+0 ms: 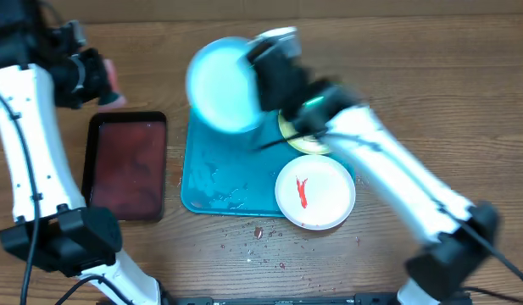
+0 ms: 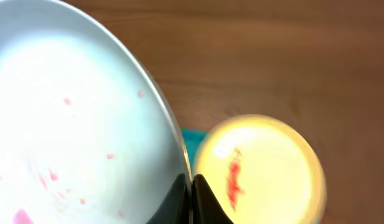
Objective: Clean dirty plates on tray and stack at the side
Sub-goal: 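Carry the white plate right and set it on the table, then grip the rim of the red-streaked white plate with right gripper, then drag the red-streaked white plate to the blue tray's center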
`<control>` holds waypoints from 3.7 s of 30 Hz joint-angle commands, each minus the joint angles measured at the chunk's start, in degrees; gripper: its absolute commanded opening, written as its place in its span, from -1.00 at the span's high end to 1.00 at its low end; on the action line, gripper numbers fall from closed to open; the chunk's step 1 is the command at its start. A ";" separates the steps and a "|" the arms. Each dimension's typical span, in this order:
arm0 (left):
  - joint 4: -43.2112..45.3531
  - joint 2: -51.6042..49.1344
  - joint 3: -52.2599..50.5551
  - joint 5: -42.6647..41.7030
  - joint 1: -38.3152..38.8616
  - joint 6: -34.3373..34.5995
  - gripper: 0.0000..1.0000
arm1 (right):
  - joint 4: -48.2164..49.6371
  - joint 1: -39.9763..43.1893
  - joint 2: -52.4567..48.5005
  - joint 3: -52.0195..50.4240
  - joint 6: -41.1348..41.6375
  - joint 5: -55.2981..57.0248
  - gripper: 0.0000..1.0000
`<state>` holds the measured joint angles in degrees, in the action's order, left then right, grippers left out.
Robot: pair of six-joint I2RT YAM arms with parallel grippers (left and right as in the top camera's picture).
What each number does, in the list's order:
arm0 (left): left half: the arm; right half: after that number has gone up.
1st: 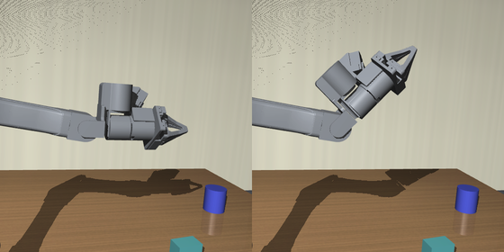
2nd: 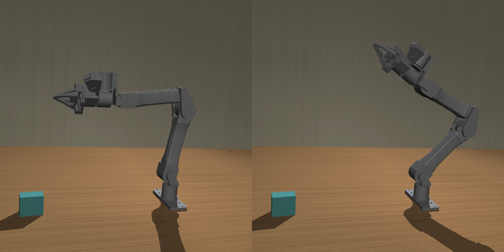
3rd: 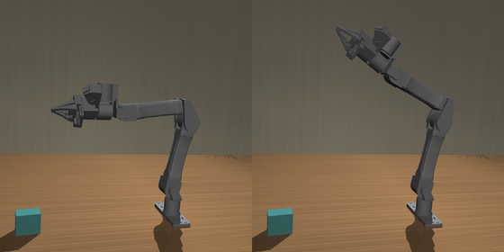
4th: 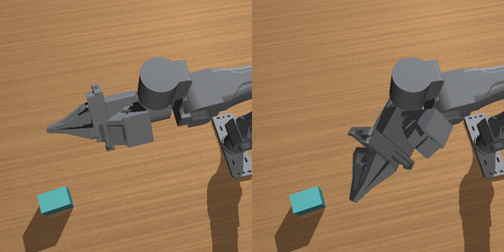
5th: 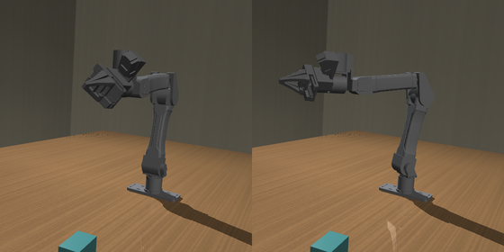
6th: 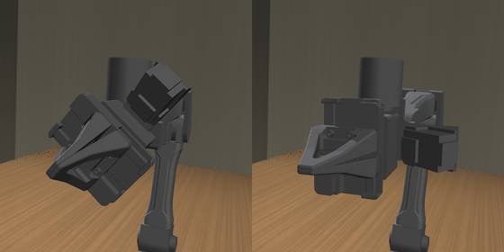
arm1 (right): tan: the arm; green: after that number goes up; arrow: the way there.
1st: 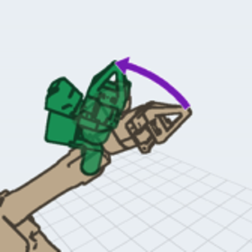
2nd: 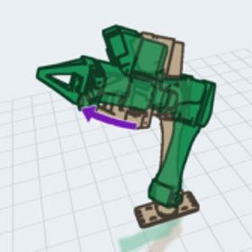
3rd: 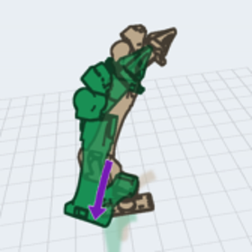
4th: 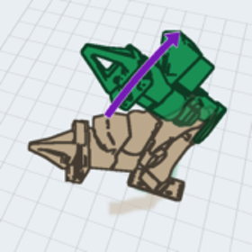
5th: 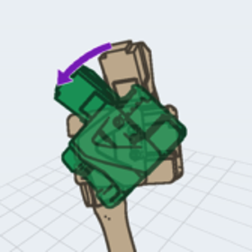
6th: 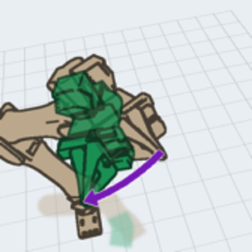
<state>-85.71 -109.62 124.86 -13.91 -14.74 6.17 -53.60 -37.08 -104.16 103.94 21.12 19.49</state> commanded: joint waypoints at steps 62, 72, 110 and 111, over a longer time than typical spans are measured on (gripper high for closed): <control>0.90 0.85 -0.33 12.46 22.71 7.52 0.92 | -9.27 30.05 10.51 -44.70 -13.44 -35.82 0.31; 0.85 0.85 -0.33 12.44 22.71 7.54 0.91 | -0.76 27.71 10.51 -50.05 -13.44 -30.49 0.56; -0.24 0.85 -4.90 12.83 19.28 4.52 0.92 | 18.91 0.79 2.78 -40.44 29.94 -27.15 0.93; 0.57 0.85 -6.71 12.72 19.28 4.55 0.92 | 19.50 0.55 0.92 -40.44 29.92 -29.03 0.93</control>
<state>-86.35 -109.62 121.58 -1.43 4.40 11.84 -34.76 -35.70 -98.52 62.89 46.00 -7.94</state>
